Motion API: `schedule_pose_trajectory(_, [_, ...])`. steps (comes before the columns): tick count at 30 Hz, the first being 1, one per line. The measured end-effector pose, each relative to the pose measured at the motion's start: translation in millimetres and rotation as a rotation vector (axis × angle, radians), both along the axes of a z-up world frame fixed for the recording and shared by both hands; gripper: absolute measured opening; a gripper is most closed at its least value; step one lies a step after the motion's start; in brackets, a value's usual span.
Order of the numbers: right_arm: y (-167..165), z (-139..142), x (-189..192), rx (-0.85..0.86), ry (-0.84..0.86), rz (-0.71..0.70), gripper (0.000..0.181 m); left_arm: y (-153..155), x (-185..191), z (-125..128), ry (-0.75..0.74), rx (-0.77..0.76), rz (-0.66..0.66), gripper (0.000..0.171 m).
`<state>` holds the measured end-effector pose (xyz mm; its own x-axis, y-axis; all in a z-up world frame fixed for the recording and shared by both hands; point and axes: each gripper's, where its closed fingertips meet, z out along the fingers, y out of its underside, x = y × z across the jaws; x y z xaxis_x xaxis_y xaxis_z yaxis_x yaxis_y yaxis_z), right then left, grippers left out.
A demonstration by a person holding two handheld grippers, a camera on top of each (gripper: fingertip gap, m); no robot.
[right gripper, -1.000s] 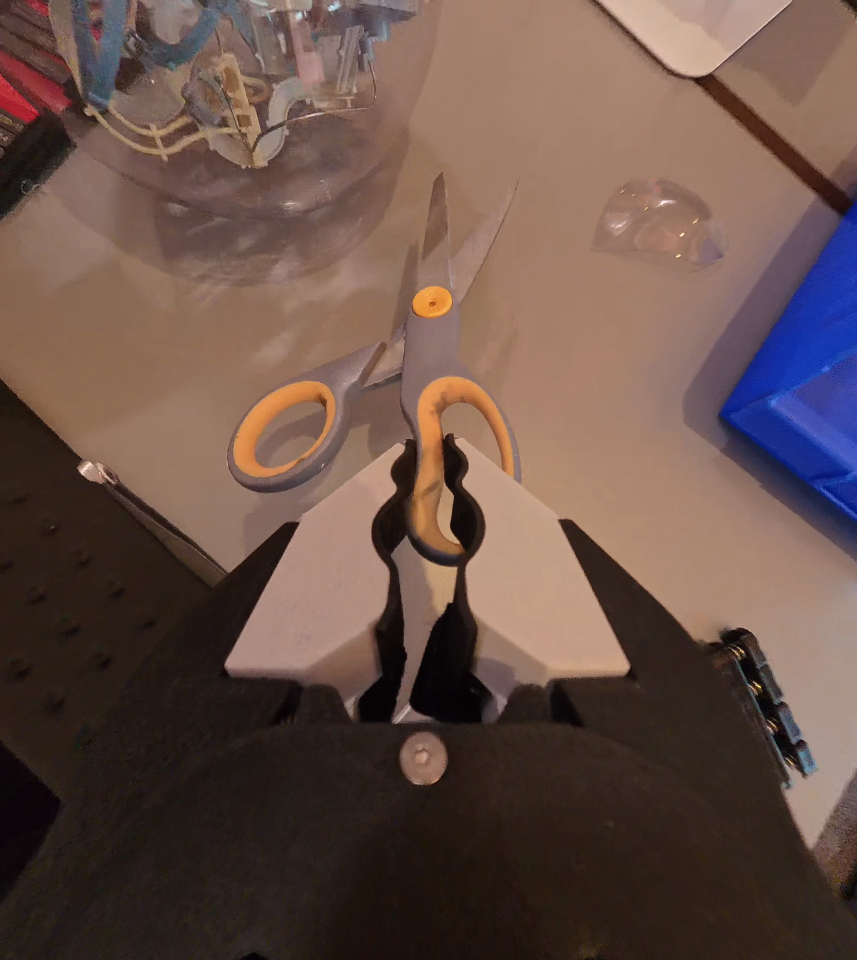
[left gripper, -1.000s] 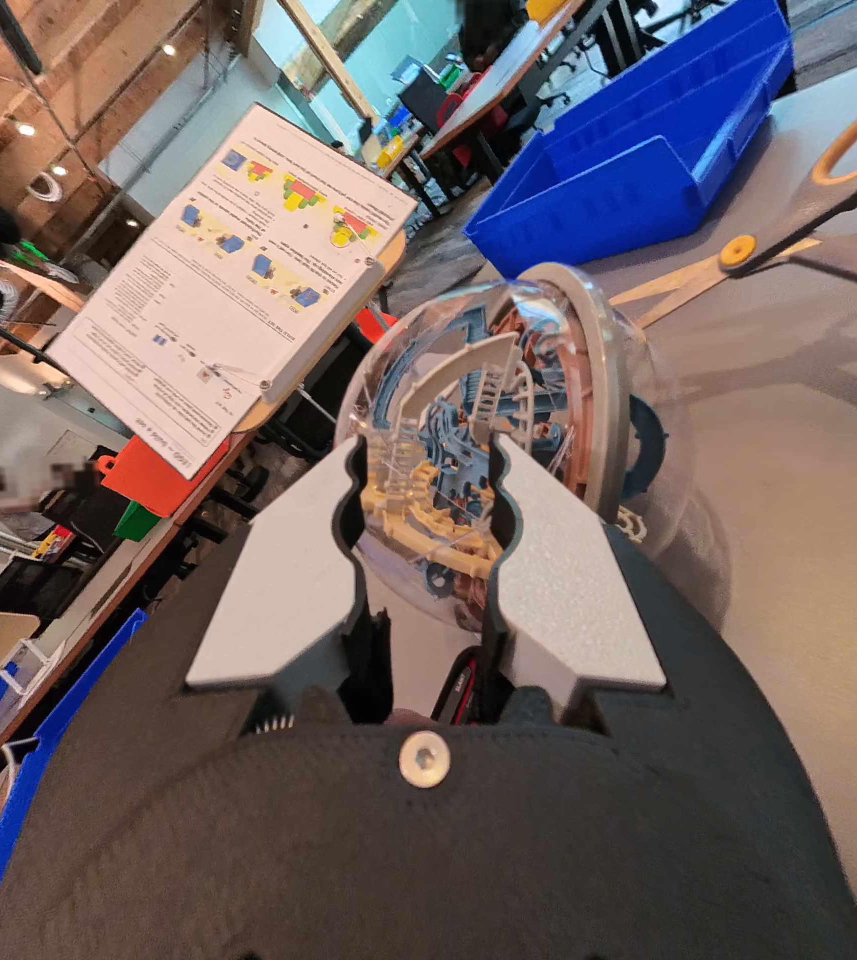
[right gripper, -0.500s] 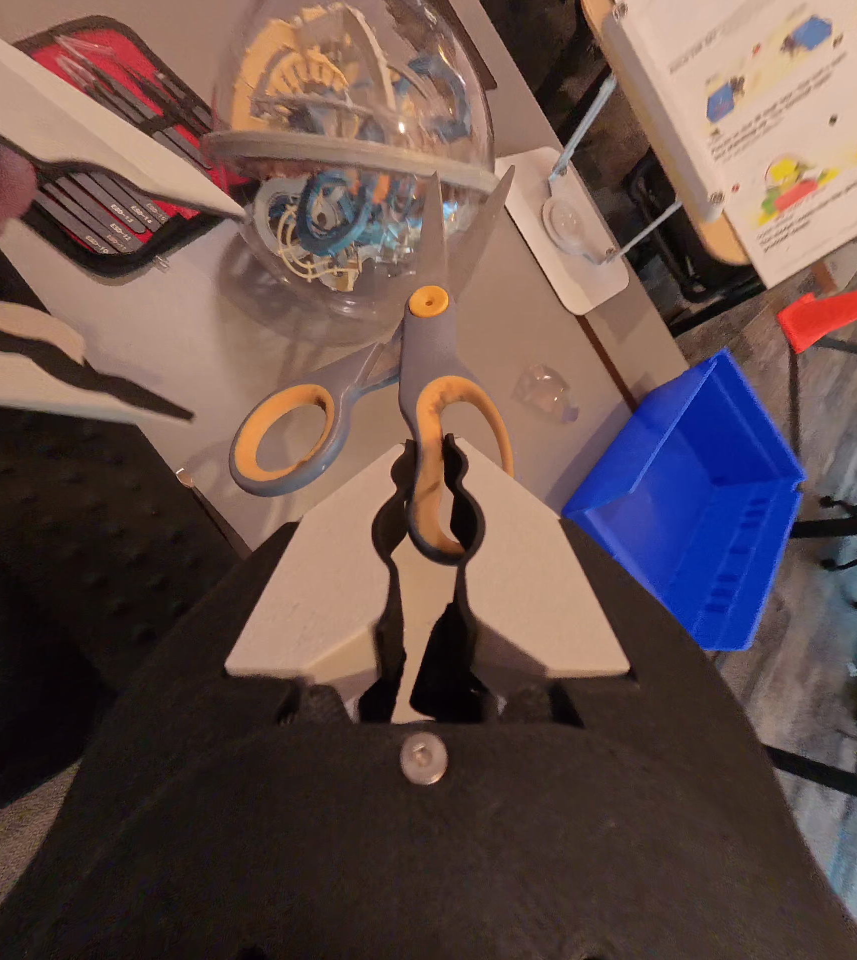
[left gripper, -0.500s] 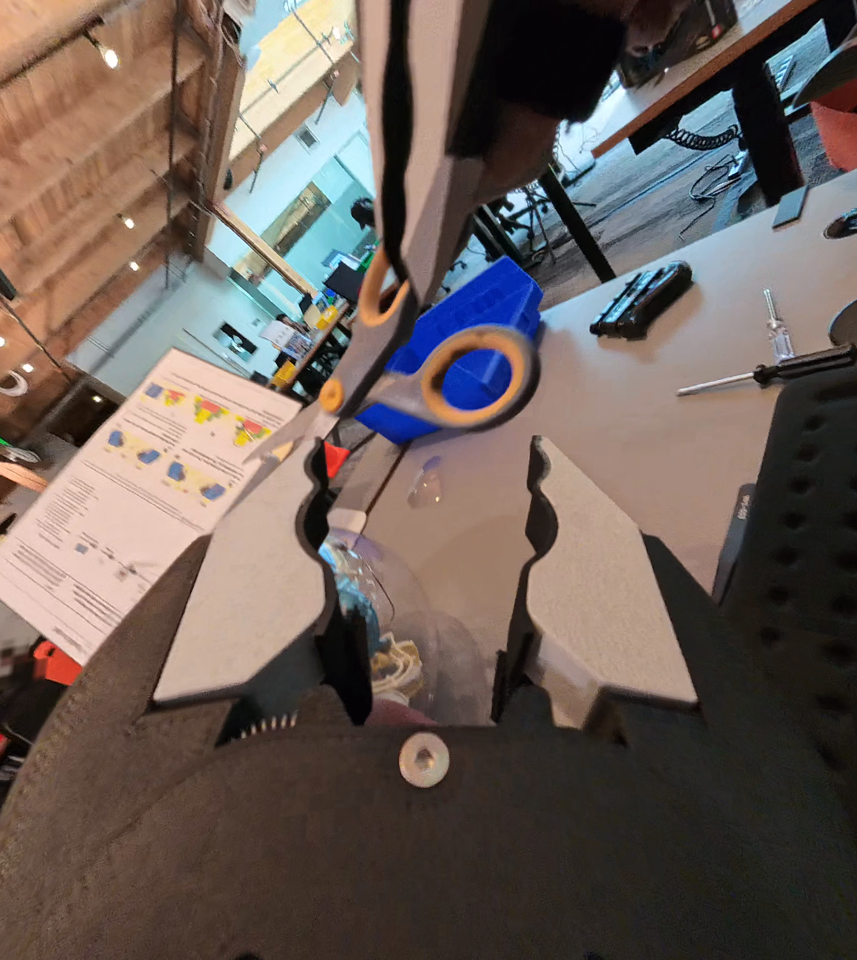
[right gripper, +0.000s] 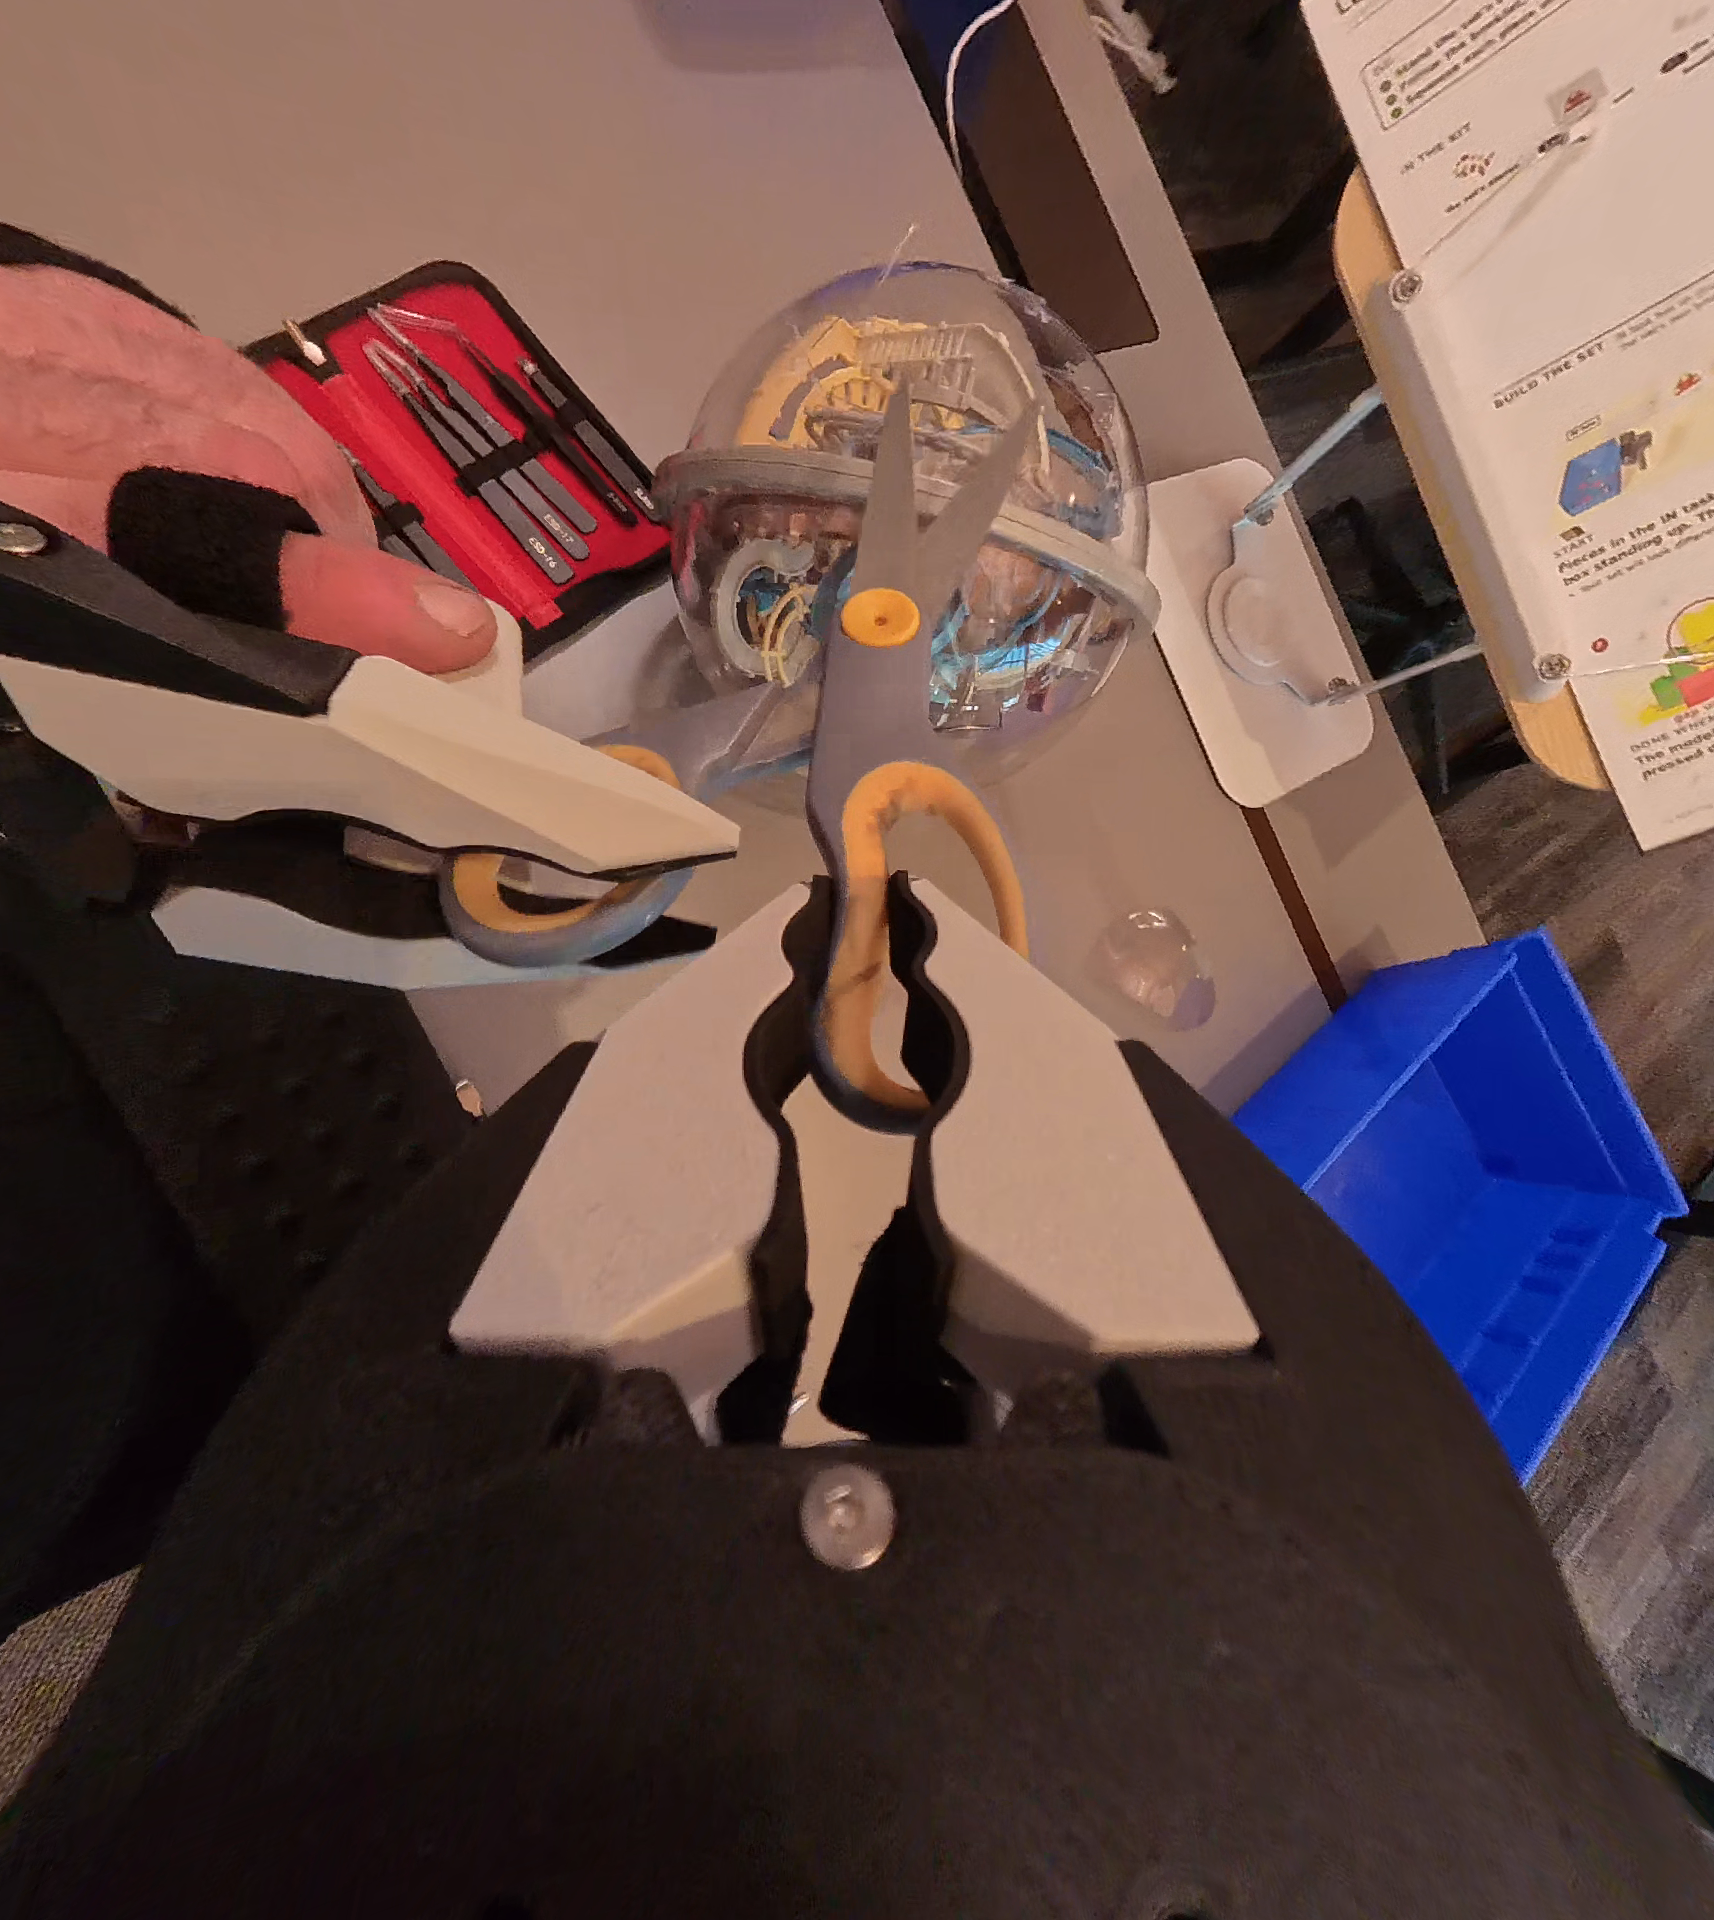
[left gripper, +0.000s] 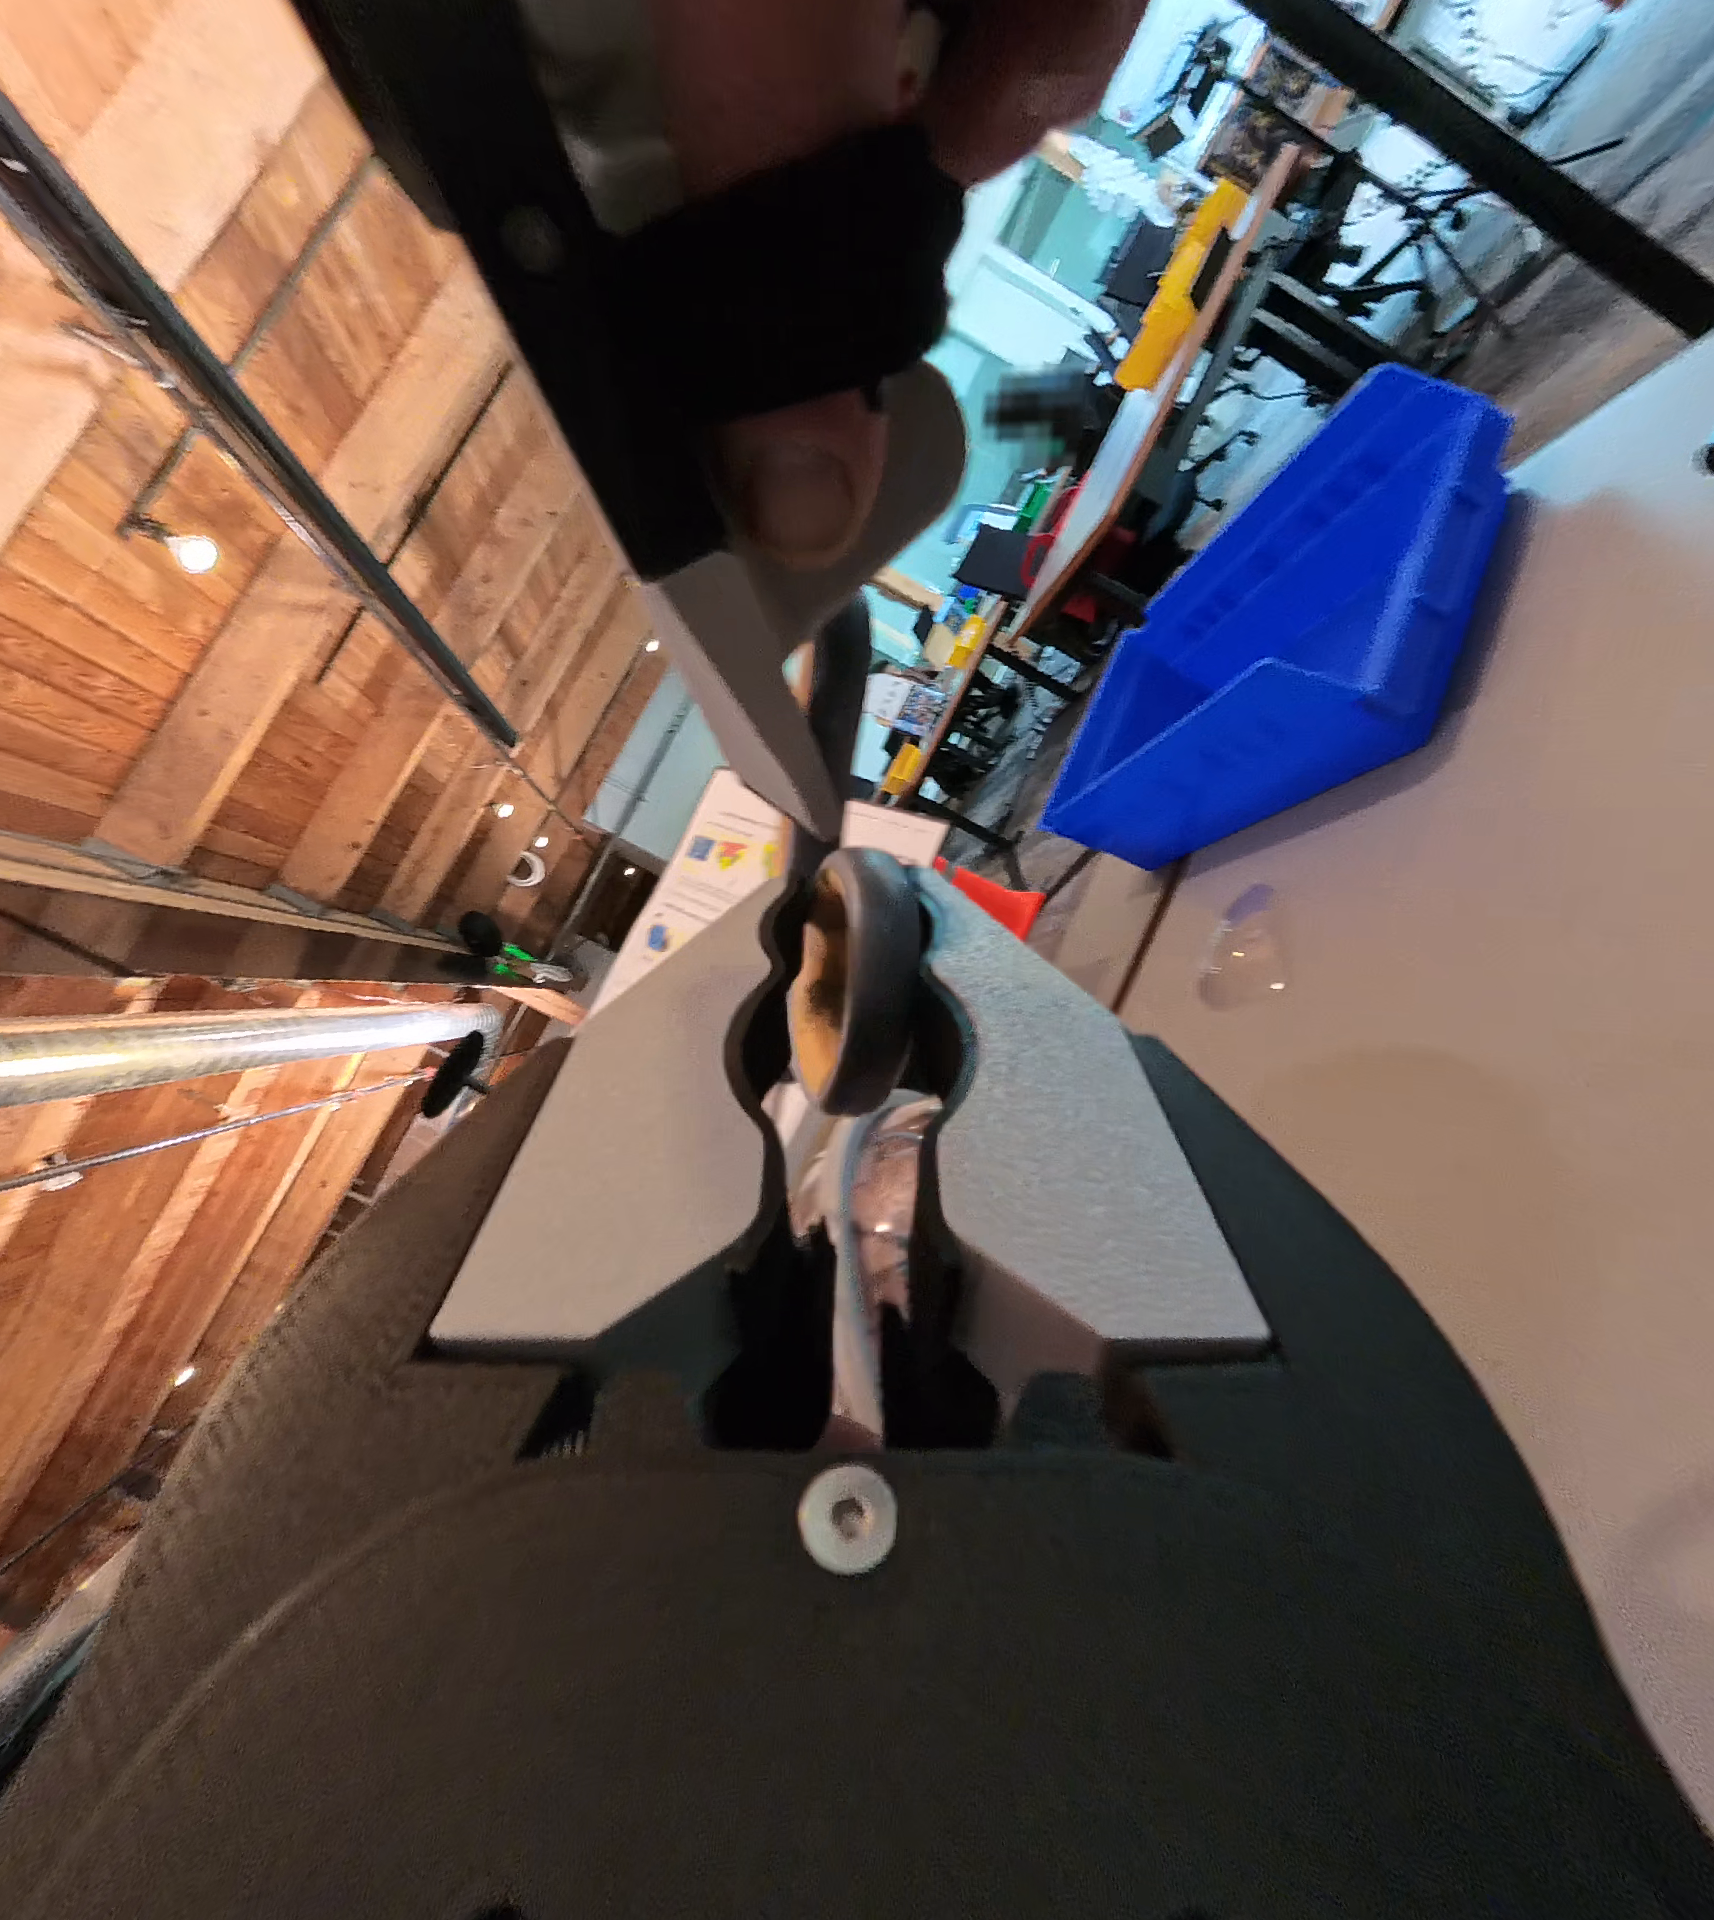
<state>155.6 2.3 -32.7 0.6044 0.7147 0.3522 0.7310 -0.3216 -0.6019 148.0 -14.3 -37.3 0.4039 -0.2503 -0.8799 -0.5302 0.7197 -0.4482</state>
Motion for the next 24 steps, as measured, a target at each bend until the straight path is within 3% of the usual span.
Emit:
schedule_pose_trajectory(7, [30, 21, -25, -0.1, 0.111, 0.097, 0.008, 28, -27, 29, -0.052, -0.022, -0.032, 0.007])
schedule_pose_trajectory(9, [39, 37, -35, -0.081, 0.167, 0.123, 0.006, 38, -35, 36, -0.081, -0.074, -0.058, 0.006])
schedule_pose_trajectory(12, [47, 68, -44, -0.033, 0.226, 0.193, 0.017, 54, -54, 58, -0.161, -0.184, -0.115, 0.006])
schedule_pose_trajectory(15, [55, 90, -45, 0.044, 0.229, 0.28, 0.029, 62, -69, 83, -0.246, -0.328, -0.263, 0.006])
schedule_pose_trajectory(19, [69, 97, -43, 0.088, 0.196, 0.345, 0.046, 74, -81, 98, -0.316, -0.443, -0.379, 0.006])
schedule_pose_trajectory(24, [83, 107, -43, 0.087, 0.305, 0.446, 0.046, 87, -98, 119, -0.425, -0.534, -0.515, 0.005])
